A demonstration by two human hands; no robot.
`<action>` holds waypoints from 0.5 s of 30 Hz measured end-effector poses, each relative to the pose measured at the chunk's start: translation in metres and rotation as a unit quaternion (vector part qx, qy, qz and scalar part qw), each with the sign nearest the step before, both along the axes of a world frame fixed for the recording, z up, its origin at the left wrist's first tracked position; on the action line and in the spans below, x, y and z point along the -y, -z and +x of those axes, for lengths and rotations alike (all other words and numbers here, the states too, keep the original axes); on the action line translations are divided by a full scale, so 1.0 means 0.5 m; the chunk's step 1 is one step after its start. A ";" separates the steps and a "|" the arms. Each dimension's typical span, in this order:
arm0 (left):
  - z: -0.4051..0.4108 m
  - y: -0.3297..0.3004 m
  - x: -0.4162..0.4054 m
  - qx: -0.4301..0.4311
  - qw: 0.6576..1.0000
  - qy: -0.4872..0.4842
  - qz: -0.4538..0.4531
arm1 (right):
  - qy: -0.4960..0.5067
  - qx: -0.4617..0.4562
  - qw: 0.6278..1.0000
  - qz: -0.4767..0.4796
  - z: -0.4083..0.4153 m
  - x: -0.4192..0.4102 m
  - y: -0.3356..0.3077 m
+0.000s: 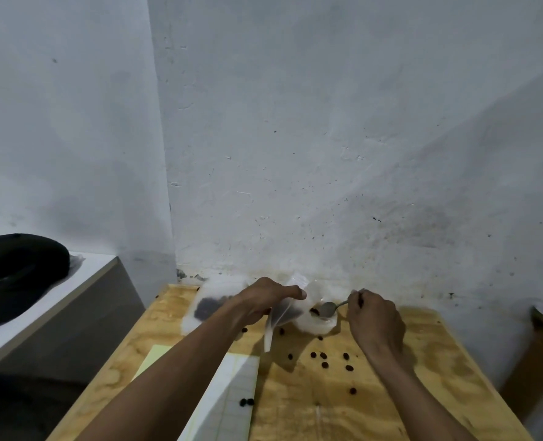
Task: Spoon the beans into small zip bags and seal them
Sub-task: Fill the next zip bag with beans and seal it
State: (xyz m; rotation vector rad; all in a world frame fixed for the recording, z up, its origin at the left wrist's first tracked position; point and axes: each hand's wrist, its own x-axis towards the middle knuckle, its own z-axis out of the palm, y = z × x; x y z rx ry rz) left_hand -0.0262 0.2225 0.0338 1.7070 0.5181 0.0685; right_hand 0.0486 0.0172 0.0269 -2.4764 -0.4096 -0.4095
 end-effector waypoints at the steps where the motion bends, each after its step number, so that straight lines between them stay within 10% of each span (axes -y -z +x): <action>1: 0.005 -0.002 -0.002 -0.003 1.000 0.010 0.001 | 0.014 -0.012 1.000 0.014 0.001 -0.003 0.001; 15: 0.003 -0.077 -0.002 -0.052 0.985 0.097 0.129 | 0.089 -0.325 0.857 0.388 -0.001 0.039 0.051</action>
